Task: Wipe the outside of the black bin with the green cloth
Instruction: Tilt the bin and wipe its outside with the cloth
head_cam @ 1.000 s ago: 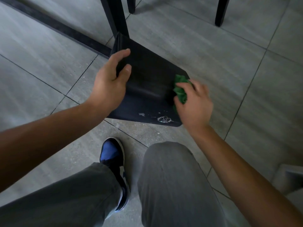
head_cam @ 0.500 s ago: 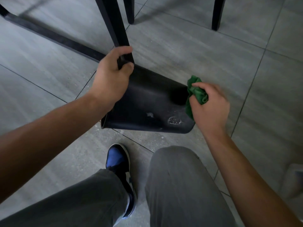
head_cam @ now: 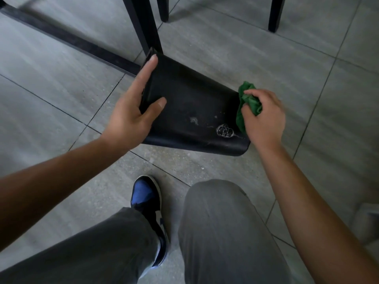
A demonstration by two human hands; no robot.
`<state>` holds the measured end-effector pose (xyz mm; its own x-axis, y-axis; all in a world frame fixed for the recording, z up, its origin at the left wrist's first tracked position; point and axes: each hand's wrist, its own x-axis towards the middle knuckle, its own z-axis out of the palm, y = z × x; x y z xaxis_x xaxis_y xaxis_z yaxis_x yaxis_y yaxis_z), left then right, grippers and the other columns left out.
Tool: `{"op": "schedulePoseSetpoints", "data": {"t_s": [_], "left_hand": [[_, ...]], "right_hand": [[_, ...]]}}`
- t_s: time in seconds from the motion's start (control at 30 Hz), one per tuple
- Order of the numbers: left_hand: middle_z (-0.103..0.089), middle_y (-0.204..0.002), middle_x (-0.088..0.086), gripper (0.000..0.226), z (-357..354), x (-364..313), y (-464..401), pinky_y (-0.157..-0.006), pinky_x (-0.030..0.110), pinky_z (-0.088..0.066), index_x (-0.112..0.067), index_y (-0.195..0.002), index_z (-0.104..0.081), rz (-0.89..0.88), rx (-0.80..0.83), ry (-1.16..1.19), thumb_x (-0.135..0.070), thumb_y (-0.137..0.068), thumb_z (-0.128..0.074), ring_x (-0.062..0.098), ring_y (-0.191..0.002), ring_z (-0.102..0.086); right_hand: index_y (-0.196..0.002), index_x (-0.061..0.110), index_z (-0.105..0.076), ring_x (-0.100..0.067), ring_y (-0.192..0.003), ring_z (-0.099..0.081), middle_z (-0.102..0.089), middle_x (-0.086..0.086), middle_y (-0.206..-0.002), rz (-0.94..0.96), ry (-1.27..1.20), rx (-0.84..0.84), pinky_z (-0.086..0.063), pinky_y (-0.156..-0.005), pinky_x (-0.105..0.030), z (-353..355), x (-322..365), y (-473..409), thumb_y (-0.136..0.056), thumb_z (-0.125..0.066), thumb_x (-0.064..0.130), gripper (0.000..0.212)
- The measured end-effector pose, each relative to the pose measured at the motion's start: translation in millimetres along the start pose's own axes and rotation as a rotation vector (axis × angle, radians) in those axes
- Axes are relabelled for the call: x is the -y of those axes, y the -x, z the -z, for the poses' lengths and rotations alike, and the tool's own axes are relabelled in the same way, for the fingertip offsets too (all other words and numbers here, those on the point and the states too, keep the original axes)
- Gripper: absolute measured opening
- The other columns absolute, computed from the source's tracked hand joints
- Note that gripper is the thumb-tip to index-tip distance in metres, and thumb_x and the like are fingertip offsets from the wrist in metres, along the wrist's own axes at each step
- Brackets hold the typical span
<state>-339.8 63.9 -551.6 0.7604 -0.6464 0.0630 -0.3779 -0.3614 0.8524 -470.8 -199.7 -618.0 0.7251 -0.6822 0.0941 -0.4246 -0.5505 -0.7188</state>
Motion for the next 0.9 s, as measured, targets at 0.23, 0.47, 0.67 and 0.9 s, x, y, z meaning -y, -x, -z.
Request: {"op": "schedulePoseSetpoints", "data": {"t_s": [0.23, 0.47, 0.67, 0.9], "left_hand": [[-0.048, -0.147, -0.028, 0.062, -2.6, 7.5, -9.5, -0.098, 0.025, -0.056, -0.036, -0.161, -0.03, 0.135, -0.102, 0.165, -0.022, -0.107, -0.057, 0.005, -0.135, -0.055], [-0.051, -0.136, -0.026, 0.066, -2.5, 11.1, -13.3, -0.074, 0.018, -0.06, -0.045, -0.16, -0.023, 0.271, -0.127, 0.176, -0.04, -0.104, -0.059, -0.006, -0.103, -0.07], [-0.065, -0.127, -0.025, 0.053, -2.0, 22.8, -15.7, -0.085, 0.019, -0.059, -0.032, -0.159, -0.036, 0.319, -0.174, 0.247, -0.04, -0.108, -0.05, -0.004, -0.109, -0.069], [-0.075, -0.123, -0.001, 0.048, -7.7, 12.6, -33.8, -0.096, 0.034, -0.059, -0.022, -0.144, -0.058, 0.432, -0.234, 0.486, -0.05, -0.109, -0.041, 0.017, -0.114, -0.072]], "right_hand": [[-0.111, 0.045, -0.074, 0.006, -0.103, -0.07, -0.074, 0.027, -0.113, -0.202, -0.461, 0.027, -0.057, -0.085, -0.015, 20.0, 2.3, 0.6, -0.081, -0.068, 0.018, 0.041], [-0.143, 0.03, -0.056, -0.015, -0.146, -0.045, -0.05, 0.006, -0.156, 0.066, 0.038, 0.012, -0.032, -0.119, -0.027, 12.4, -3.1, 5.2, -0.098, -0.064, 0.028, 0.046], [-0.148, 0.03, -0.051, -0.022, -0.15, -0.039, -0.04, 0.0, -0.164, 0.077, 0.182, 0.083, -0.035, -0.108, -0.033, -7.9, 10.8, 15.4, -0.098, -0.049, 0.059, 0.058], [-0.126, 0.017, -0.074, -0.03, -0.131, -0.061, -0.062, -0.01, -0.146, 0.398, 0.077, -0.07, -0.052, -0.102, -0.038, -60.9, 103.7, 13.3, -0.096, -0.064, 0.016, 0.032]]}}
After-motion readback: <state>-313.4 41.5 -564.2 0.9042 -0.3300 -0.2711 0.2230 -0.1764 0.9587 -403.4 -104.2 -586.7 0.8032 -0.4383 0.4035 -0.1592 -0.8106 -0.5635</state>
